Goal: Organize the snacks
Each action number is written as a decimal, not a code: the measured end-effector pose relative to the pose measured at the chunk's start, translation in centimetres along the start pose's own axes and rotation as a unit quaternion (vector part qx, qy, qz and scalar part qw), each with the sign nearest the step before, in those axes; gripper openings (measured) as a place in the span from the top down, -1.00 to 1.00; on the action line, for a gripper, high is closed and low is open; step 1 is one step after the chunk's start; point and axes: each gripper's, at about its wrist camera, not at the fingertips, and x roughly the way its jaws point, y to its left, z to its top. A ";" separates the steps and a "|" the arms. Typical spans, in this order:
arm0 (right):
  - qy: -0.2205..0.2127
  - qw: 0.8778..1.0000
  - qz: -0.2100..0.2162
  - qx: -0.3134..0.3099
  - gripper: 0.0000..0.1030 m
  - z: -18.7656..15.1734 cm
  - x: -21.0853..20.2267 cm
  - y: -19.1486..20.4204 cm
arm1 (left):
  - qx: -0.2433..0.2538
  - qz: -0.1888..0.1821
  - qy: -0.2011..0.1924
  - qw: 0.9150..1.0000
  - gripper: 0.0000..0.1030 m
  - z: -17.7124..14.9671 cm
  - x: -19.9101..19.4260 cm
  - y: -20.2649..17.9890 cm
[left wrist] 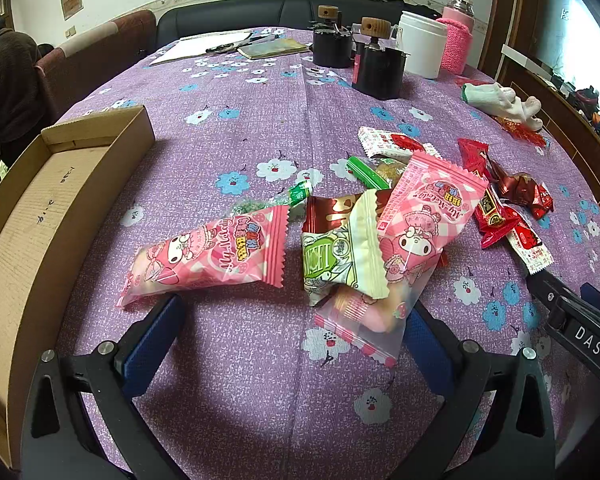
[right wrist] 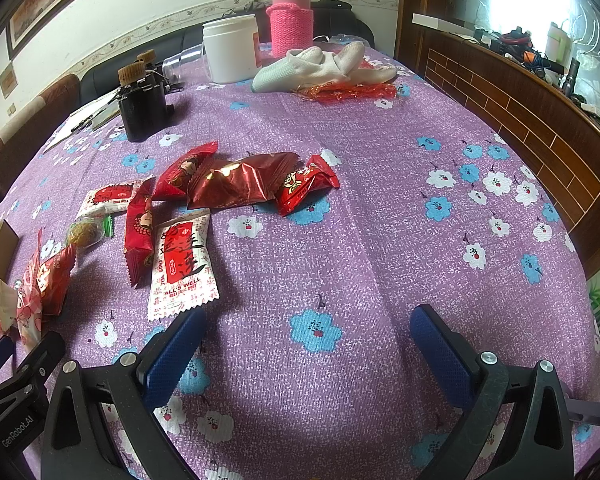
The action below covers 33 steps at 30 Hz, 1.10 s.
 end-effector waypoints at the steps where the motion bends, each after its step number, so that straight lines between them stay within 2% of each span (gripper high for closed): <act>1: 0.000 1.000 0.000 0.000 -1.00 0.0 0.0 0.0 | 0.000 0.000 0.000 1.000 -1.00 0.0 0.0 0.0; 27: -0.001 1.000 0.001 0.001 -1.00 0.0 0.0 0.0 | -0.003 0.003 0.000 1.000 -1.00 0.0 0.0 -0.1; 33: 0.000 1.000 0.001 0.001 -1.00 0.1 0.0 0.0 | 0.005 -0.005 0.007 1.000 -1.00 0.1 0.2 -0.1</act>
